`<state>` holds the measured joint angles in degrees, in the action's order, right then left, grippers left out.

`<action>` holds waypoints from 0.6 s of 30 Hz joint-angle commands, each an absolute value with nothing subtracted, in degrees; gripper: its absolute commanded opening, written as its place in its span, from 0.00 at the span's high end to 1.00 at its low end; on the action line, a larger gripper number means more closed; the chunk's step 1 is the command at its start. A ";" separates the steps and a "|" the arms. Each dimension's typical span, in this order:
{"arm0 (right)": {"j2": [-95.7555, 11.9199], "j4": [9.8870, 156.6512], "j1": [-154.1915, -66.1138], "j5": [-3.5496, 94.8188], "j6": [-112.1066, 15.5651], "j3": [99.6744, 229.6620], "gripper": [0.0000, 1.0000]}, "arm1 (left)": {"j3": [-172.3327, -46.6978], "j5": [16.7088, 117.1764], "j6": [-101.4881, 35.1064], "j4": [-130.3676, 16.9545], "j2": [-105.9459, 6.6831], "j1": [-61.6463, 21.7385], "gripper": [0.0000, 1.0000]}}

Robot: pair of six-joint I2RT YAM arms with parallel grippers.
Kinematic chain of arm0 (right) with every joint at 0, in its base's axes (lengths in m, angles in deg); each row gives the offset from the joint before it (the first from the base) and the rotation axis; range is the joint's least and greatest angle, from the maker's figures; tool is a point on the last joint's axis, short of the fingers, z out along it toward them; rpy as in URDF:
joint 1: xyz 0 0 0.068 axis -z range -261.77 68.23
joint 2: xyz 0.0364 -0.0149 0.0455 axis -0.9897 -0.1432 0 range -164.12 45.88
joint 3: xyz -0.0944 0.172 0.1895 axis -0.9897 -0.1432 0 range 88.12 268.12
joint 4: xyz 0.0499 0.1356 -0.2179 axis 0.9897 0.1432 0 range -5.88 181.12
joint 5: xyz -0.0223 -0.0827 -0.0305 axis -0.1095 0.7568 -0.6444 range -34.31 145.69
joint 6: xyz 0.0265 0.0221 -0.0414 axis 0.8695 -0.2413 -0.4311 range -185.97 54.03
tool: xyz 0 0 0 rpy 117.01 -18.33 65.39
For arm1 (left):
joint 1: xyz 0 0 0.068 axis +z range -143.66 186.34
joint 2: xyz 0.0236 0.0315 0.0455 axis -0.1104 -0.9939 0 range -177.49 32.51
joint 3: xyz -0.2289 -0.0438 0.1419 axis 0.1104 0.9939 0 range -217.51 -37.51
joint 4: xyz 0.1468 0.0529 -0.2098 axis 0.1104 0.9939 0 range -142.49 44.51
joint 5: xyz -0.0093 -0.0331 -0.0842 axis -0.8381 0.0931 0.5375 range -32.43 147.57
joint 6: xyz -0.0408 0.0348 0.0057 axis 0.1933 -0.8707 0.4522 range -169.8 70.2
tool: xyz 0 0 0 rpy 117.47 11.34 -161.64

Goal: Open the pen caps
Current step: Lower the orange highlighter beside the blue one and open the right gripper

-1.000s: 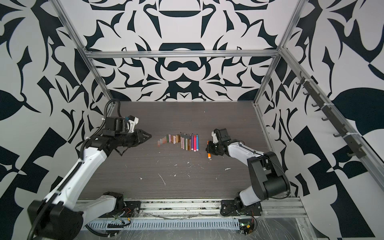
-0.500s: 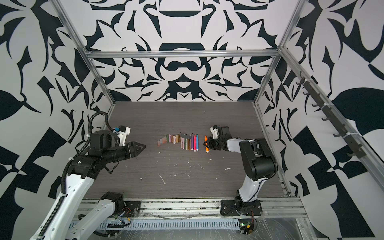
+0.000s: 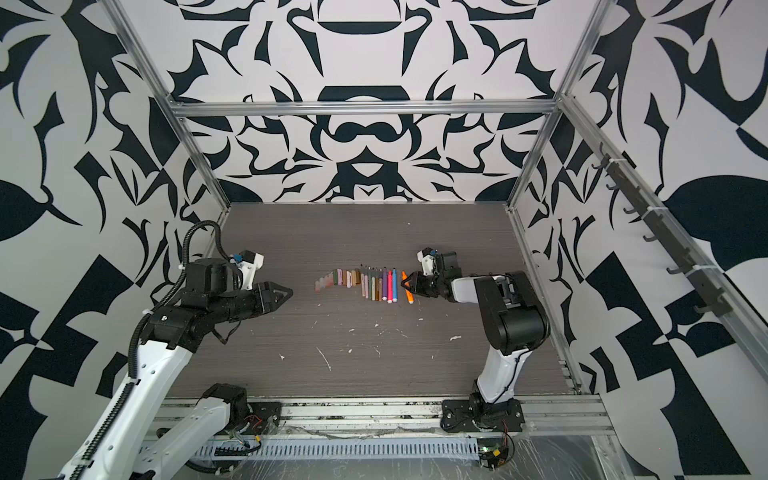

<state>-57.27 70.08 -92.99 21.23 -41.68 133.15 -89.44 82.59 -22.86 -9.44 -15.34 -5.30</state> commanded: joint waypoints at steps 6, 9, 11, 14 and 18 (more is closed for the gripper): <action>-58.52 74.97 -93.02 23.95 -41.71 132.58 0.59 | -88.84 81.69 -23.18 -9.45 -14.86 -5.09 0.58; -58.80 75.13 -93.02 23.78 -41.78 132.85 0.59 | -88.76 81.28 -23.17 -9.48 -14.95 -5.09 0.58; -58.79 75.07 -93.02 23.78 -41.84 132.78 0.59 | -88.84 81.07 -23.17 -9.55 -15.26 -5.09 0.58; -58.66 74.88 -93.02 23.69 -41.89 132.69 0.59 | -88.99 80.51 -23.17 -9.52 -15.39 -5.09 0.55; -57.50 74.08 -93.02 23.61 -41.75 131.90 0.59 | -88.63 78.28 -22.53 -10.41 -13.84 -5.09 0.33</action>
<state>-57.27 69.66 -92.99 20.86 -41.70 133.20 -89.44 80.05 -22.64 -9.81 -15.19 -5.30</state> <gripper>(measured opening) 0.412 0.638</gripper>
